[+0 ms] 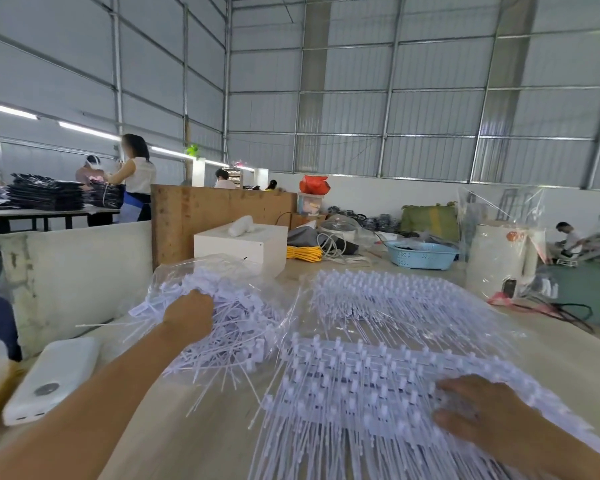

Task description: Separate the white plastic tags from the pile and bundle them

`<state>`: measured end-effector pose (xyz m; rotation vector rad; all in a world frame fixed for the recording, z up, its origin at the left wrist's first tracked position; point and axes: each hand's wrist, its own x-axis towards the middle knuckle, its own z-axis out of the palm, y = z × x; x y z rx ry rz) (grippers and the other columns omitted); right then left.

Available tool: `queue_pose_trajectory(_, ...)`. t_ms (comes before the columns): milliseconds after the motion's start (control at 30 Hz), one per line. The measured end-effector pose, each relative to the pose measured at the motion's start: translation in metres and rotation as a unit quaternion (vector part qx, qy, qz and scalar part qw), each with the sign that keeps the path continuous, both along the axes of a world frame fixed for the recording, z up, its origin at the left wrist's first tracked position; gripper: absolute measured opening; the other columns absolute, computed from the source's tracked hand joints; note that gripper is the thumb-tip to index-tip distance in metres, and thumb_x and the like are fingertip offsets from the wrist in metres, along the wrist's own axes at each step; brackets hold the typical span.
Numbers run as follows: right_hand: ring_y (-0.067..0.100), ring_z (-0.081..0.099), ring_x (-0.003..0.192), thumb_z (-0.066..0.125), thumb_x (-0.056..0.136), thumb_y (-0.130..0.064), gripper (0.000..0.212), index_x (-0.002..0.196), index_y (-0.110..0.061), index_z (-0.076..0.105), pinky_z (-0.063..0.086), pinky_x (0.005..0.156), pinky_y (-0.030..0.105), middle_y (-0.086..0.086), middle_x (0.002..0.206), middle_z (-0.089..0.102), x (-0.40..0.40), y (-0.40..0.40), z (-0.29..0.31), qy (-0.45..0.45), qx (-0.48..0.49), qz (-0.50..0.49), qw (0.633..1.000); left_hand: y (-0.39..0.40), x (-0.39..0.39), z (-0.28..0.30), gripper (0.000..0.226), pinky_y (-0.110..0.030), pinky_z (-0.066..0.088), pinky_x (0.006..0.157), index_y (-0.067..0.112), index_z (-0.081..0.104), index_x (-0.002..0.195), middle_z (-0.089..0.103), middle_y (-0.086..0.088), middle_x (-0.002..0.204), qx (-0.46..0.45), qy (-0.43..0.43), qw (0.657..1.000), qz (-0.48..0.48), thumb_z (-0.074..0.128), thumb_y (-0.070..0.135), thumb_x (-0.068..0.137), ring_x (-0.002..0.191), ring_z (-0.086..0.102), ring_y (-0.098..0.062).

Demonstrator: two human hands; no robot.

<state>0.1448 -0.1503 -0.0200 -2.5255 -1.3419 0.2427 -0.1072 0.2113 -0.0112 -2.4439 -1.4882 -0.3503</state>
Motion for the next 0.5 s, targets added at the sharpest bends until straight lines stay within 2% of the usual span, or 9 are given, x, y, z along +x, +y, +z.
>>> queue_pose_trajectory(67, 0.007, 0.04, 0.126, -0.003, 0.029, -0.1, 0.116, 0.125, -0.053, 0.044, 0.036, 0.106, 0.038, -0.029, 0.129, 0.039, 0.008, 0.004, -0.012, -0.068, -0.002, -0.004, 0.998, -0.002, -0.002, 0.002, 0.033, -0.03, 0.045, 0.095, 0.014, 0.055, 0.124, 0.052, -0.008, 0.129, 0.025, 0.007, 1.0, 0.009, 0.039, 0.011, 0.095, 0.121, 0.051, -0.023)
queue_pose_trajectory(133, 0.003, 0.041, 0.125, -0.015, 0.029, -0.098, 0.118, 0.122, -0.057, 0.044, 0.035, 0.107, 0.035, -0.033, 0.129, 0.04, 0.009, 0.005, -0.016, -0.116, -0.001, -0.01, 0.993, -0.005, -0.009, 0.005, 0.033, -0.031, 0.043, 0.097, 0.014, 0.055, 0.125, 0.05, -0.01, 0.13, 0.057, 0.016, 0.997, 0.039, 0.04, 0.012, 0.096, 0.123, 0.047, -0.025)
queue_pose_trajectory(200, 0.005, 0.034, 0.134, -0.008, 0.048, -0.091, 0.1, 0.126, -0.055, 0.043, 0.023, 0.115, 0.036, -0.028, 0.139, 0.038, 0.004, 0.004, -0.017, -0.16, -0.008, -0.005, 0.987, -0.004, -0.015, 0.002, 0.033, -0.031, 0.039, 0.101, 0.012, 0.053, 0.127, 0.047, -0.013, 0.133, 0.051, 0.039, 0.997, 0.051, 0.038, 0.014, 0.098, 0.124, 0.044, -0.025)
queue_pose_trajectory(267, 0.009, 0.021, 0.142, -0.005, 0.048, -0.09, 0.104, 0.133, -0.05, 0.038, 0.012, 0.118, 0.039, -0.021, 0.148, 0.03, 0.002, 0.006, -0.016, -0.16, -0.028, -0.007, 0.987, -0.004, -0.018, 0.0, 0.033, -0.031, 0.038, 0.101, 0.01, 0.052, 0.127, 0.047, -0.014, 0.132, 0.036, 0.048, 0.997, 0.043, 0.038, 0.015, 0.097, 0.124, 0.043, -0.026)
queue_pose_trajectory(300, 0.011, 0.019, 0.143, -0.006, 0.045, -0.094, 0.109, 0.136, -0.049, 0.032, 0.014, 0.117, 0.037, -0.02, 0.15, 0.025, 0.0, 0.005, -0.016, -0.13, -0.038, -0.014, 0.991, -0.004, -0.019, 0.0, 0.033, -0.032, 0.039, 0.1, 0.01, 0.053, 0.126, 0.048, -0.014, 0.13, 0.036, 0.04, 0.998, 0.039, 0.039, 0.015, 0.096, 0.123, 0.043, -0.026)
queue_pose_trajectory(333, 0.011, 0.019, 0.142, -0.001, 0.049, -0.095, 0.105, 0.138, -0.047, 0.028, 0.017, 0.114, 0.035, -0.019, 0.15, 0.022, -0.002, 0.003, -0.015, -0.098, -0.038, -0.023, 0.994, -0.005, -0.02, 0.002, 0.033, -0.032, 0.04, 0.099, 0.01, 0.054, 0.124, 0.049, -0.014, 0.128, 0.034, 0.028, 0.998, 0.036, 0.04, 0.015, 0.095, 0.122, 0.043, -0.027)
queue_pose_trajectory(400, 0.012, 0.019, 0.141, 0.018, 0.073, -0.082, 0.079, 0.141, -0.044, 0.026, 0.018, 0.112, 0.033, -0.017, 0.152, 0.021, -0.004, 0.002, -0.016, -0.099, -0.019, -0.024, 0.995, -0.008, -0.022, 0.004, 0.033, -0.033, 0.041, 0.097, 0.009, 0.056, 0.122, 0.051, -0.015, 0.125, 0.034, 0.016, 0.999, 0.029, 0.039, 0.014, 0.093, 0.119, 0.045, -0.027)
queue_pose_trajectory(433, 0.011, 0.018, 0.142, 0.017, 0.072, -0.079, 0.079, 0.141, -0.043, 0.026, 0.018, 0.112, 0.033, -0.017, 0.152, 0.02, -0.002, 0.003, -0.017, -0.101, -0.011, -0.021, 0.995, -0.007, -0.023, 0.004, 0.033, -0.033, 0.042, 0.096, 0.009, 0.056, 0.121, 0.052, -0.014, 0.123, 0.035, 0.016, 0.999, 0.028, 0.039, 0.014, 0.093, 0.118, 0.046, -0.027)
queue_pose_trajectory(500, 0.009, 0.016, 0.142, 0.005, 0.057, -0.079, 0.094, 0.141, -0.044, 0.025, 0.018, 0.113, 0.033, -0.019, 0.152, 0.018, -0.003, 0.003, -0.016, -0.108, -0.034, -0.018, 0.993, -0.011, -0.023, 0.005, 0.033, -0.033, 0.043, 0.095, 0.009, 0.057, 0.121, 0.052, -0.014, 0.123, 0.023, 0.002, 0.999, 0.031, 0.04, 0.017, 0.094, 0.118, 0.048, -0.027)
